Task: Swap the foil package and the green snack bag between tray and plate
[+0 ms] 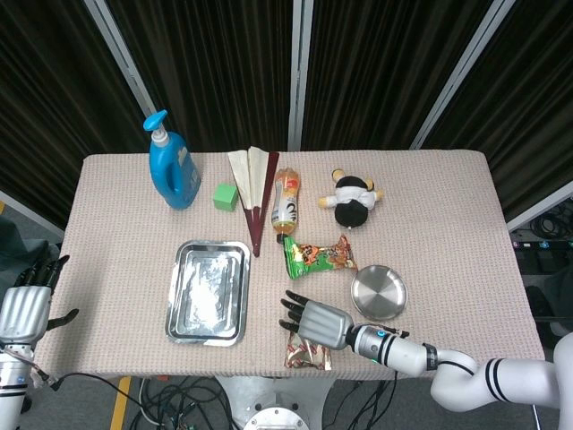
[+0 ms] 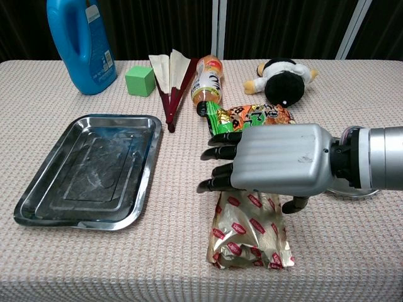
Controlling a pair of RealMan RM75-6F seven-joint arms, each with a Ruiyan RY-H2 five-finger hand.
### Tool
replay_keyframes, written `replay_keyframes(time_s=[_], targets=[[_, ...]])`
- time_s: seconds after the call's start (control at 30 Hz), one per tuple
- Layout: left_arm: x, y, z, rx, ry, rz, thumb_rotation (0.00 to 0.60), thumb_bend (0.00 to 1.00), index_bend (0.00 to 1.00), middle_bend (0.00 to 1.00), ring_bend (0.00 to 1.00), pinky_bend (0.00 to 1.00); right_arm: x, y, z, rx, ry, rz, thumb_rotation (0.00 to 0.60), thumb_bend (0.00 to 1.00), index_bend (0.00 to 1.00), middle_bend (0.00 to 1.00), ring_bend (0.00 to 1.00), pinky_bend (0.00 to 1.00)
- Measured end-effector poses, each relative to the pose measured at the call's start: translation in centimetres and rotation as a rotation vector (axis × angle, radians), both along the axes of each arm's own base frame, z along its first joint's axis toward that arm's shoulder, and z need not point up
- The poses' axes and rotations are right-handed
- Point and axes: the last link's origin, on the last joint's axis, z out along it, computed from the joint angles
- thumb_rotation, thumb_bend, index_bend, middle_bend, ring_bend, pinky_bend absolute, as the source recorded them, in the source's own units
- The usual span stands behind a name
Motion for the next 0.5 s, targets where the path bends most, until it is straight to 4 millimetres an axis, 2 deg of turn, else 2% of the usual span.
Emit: replay_keyframes(time_s=[0.23, 0.4, 0.5], targets=[[-0.16, -0.16, -0.13, -0.008, 0.011, -0.005, 0.6, 0.04, 0.1, 0.18, 0.12, 0.23, -0.37, 0.32, -0.38, -0.011, 0.001, 0.01, 0.6, 0.01, 0.42, 0.42, 0.1, 0.05], [-0.15, -0.1, -0.17, -0.007, 0.01, -0.008, 0.6, 0.04, 0.1, 0.18, 0.12, 0.23, -0.43, 0.49, -0.33, -0.026, -0.036, 0.016, 0.6, 0.05, 0.61, 0.56, 0.24, 0.18], [-0.07, -0.03, -0.14, -0.004, 0.006, -0.011, 0.6, 0.04, 0.1, 0.19, 0.12, 0.23, -0.48, 0.49, -0.21, -0.031, -0.063, 0.01, 0.6, 0.08, 0.67, 0.6, 0.29, 0.22]])
